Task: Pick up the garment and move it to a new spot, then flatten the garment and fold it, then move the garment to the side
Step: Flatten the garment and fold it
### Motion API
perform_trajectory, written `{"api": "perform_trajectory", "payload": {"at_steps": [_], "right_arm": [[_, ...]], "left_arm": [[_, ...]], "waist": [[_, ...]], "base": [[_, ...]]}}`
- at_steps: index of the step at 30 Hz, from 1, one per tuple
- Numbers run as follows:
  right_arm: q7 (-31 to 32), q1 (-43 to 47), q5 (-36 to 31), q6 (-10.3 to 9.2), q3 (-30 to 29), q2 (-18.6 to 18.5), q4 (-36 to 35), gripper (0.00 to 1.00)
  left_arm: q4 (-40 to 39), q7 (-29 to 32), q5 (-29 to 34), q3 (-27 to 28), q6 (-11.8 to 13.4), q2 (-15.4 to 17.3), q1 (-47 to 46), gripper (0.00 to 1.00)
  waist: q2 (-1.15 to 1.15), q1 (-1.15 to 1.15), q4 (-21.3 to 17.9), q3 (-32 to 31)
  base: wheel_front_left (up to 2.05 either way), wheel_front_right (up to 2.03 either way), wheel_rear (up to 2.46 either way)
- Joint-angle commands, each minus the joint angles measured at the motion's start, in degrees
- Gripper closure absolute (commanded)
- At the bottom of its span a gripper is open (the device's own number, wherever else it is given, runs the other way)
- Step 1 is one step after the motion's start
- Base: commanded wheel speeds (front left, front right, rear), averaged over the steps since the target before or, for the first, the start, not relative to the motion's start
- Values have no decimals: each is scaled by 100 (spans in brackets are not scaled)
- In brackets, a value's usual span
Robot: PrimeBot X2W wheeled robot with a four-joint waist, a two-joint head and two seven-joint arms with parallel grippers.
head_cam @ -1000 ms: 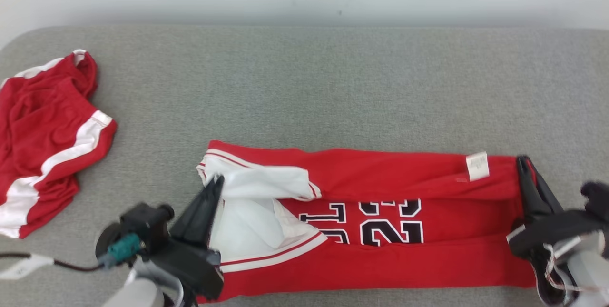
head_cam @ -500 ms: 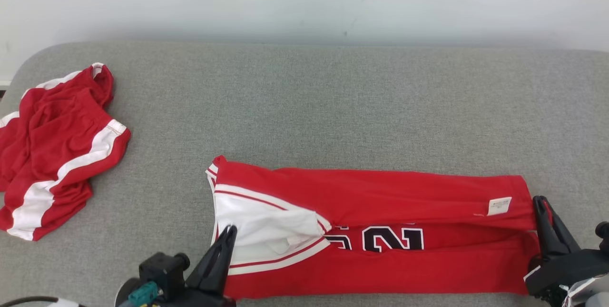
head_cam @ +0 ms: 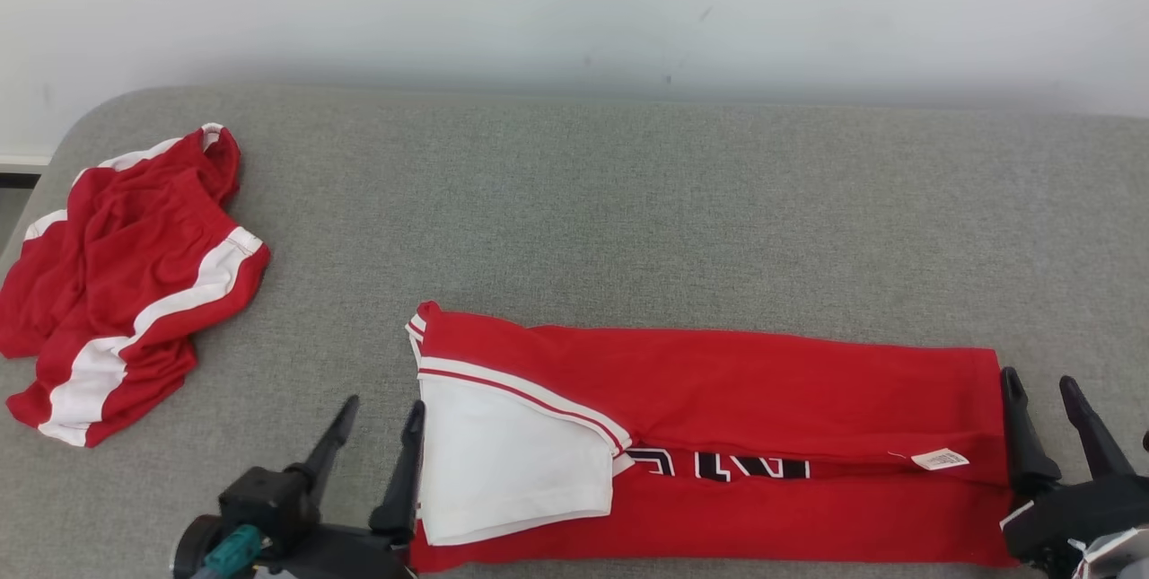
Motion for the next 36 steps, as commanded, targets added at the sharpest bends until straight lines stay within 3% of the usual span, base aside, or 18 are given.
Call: {"api": "perform_trajectory", "payload": {"at_steps": [1,11,17,25,26,27,28,36], "right_arm": [[26,61,-47,7,-45,14,45,0],[520,114,-396,7,-78,138,547,0],[699,30,-530,7,-98,232,874,0],[933,-193,-637,7,25,423,1571,0],[969,-224,-622,7,52,437,1626,33],[962,-259,-607,7,70,443,1661,80],[939,-294,-589,7,78,437,1683,100],[641,-511,-483,-2,-209,51,1903,100]], "left_arm": [[-68,-21,109,134,56,-33,93,0],[-566,-22,1233,1260,343,-101,686,0],[-704,-22,1557,1641,346,-204,994,0],[-713,-22,1801,1924,158,-492,1257,0],[-696,-22,1826,1942,143,-515,1268,0],[-672,-22,1838,1971,100,-532,1265,0],[-647,-22,1848,2005,63,-554,1256,0],[-503,-22,2042,2236,-121,-659,1245,0]], "waist": [[0,0,0,-18],[0,0,82,-119],[0,0,167,-147],[0,0,298,-190],[0,0,301,-192],[0,0,300,-196],[0,0,295,-198],[0,0,211,-254]], "base": [[0,0,0],[0,0,0],[0,0,0],[0,0,0],[0,0,0],[0,0,0],[0,0,0],[0,0,0]]}}
